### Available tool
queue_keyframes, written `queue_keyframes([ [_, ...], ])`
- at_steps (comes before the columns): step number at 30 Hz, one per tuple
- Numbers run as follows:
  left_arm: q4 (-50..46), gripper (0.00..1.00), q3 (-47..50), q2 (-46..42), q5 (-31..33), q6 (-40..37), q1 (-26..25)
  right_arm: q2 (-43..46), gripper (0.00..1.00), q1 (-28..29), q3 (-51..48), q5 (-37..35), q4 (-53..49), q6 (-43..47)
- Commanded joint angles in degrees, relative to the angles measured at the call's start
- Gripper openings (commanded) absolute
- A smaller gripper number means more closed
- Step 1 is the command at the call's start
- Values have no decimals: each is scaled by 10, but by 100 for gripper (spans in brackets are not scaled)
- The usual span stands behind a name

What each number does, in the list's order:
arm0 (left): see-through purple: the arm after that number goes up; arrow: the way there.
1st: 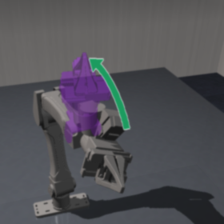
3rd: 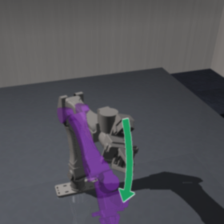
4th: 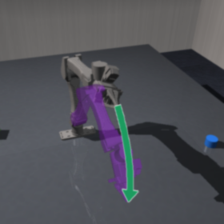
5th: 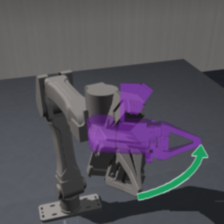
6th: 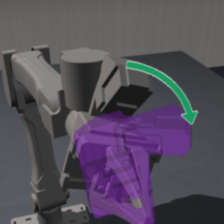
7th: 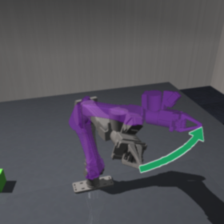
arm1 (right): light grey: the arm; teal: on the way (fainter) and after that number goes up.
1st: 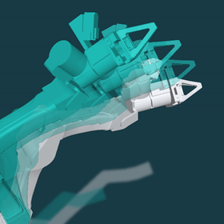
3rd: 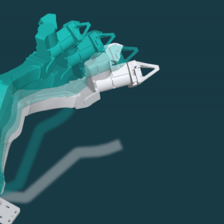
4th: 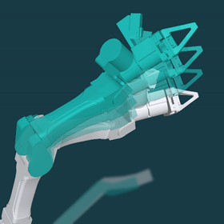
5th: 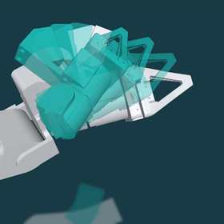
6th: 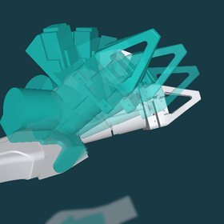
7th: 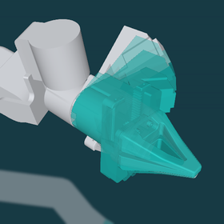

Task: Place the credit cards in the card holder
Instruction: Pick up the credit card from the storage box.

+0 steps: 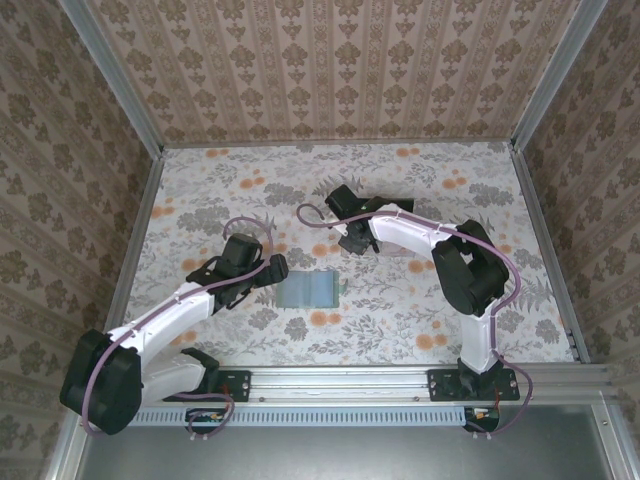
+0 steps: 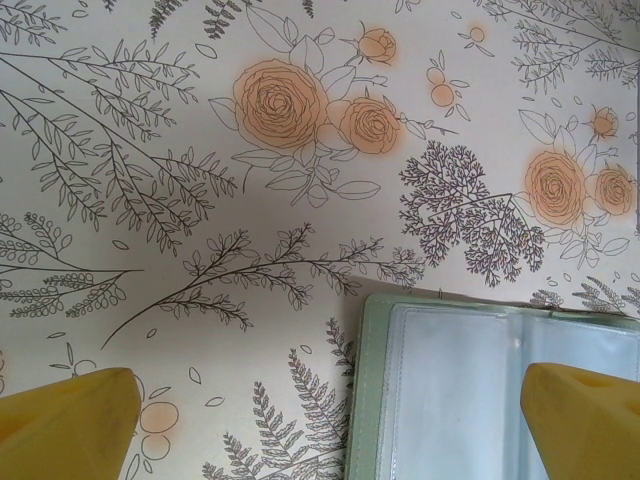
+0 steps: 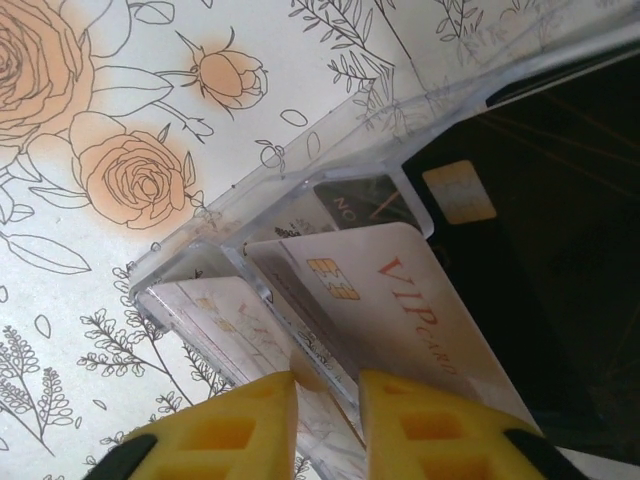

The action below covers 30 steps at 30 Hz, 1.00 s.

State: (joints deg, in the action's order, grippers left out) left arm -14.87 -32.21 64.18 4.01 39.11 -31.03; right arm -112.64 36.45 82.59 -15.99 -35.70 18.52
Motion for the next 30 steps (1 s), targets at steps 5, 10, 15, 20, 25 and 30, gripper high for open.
queue_keyframes([
  [5, 5, 100, -4, 2, -6, -12, 5, 8, 15, 13, 6, 7, -38, 5],
  [10, 5, 100, -4, 2, -6, -12, 5, 14, 18, 16, 5, 10, -43, 4],
  [15, 7, 100, -4, 4, -7, -12, 5, 9, 28, 16, 5, 12, -47, 4],
  [20, 6, 100, -5, 3, -7, -12, 5, 4, 28, 16, 6, 20, -49, 4],
  [25, 6, 100, -5, 4, -7, -12, 5, 6, 24, 15, 5, 17, -49, 5],
  [30, 9, 100, -6, 5, -8, -12, 5, 2, 19, 15, 9, 16, -49, 12],
])
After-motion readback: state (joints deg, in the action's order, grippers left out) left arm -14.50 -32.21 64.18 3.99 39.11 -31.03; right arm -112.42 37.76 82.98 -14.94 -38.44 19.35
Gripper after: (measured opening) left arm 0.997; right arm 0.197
